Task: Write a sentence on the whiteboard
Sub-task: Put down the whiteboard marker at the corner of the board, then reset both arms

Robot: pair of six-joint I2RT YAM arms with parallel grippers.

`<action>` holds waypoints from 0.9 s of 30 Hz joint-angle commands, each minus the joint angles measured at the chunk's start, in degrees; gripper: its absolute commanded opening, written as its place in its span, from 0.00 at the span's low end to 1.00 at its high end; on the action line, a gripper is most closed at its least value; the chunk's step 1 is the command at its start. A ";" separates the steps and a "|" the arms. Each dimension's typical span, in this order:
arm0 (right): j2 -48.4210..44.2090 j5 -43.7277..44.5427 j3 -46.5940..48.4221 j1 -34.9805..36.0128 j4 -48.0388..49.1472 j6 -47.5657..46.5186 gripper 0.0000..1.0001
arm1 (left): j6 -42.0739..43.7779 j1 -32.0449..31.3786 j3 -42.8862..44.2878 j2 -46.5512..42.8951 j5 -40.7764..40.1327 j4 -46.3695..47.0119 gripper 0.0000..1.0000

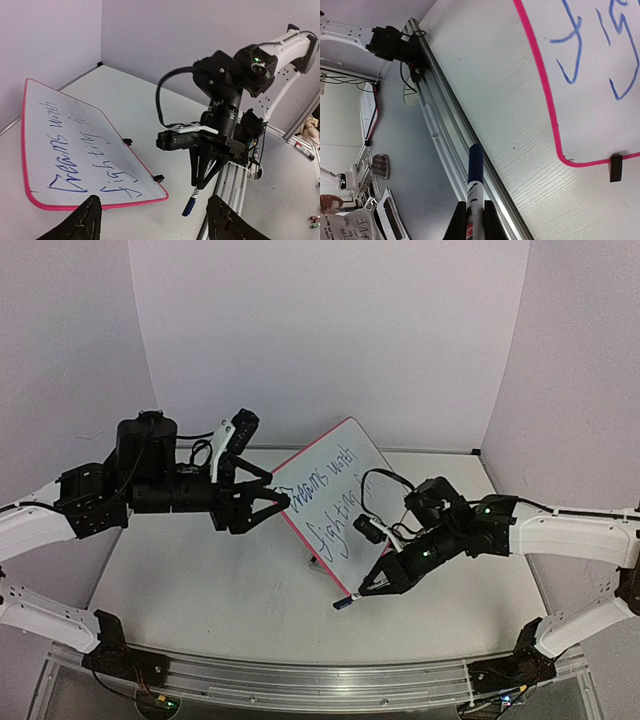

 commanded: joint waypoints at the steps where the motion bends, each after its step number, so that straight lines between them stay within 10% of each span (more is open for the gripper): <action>1: -1.14 7.08 -4.77 -0.09 3.60 1.46 0.00 | -1.83 2.61 1.20 -1.26 -11.46 -5.31 0.73; 10: 3.07 12.19 -10.77 -0.85 6.59 3.24 0.08 | -8.31 17.61 -3.42 -2.66 -12.76 -3.29 0.76; 27: -3.99 26.28 -14.30 -13.76 0.36 4.43 0.91 | -16.26 34.65 -16.54 2.86 -10.68 3.76 0.82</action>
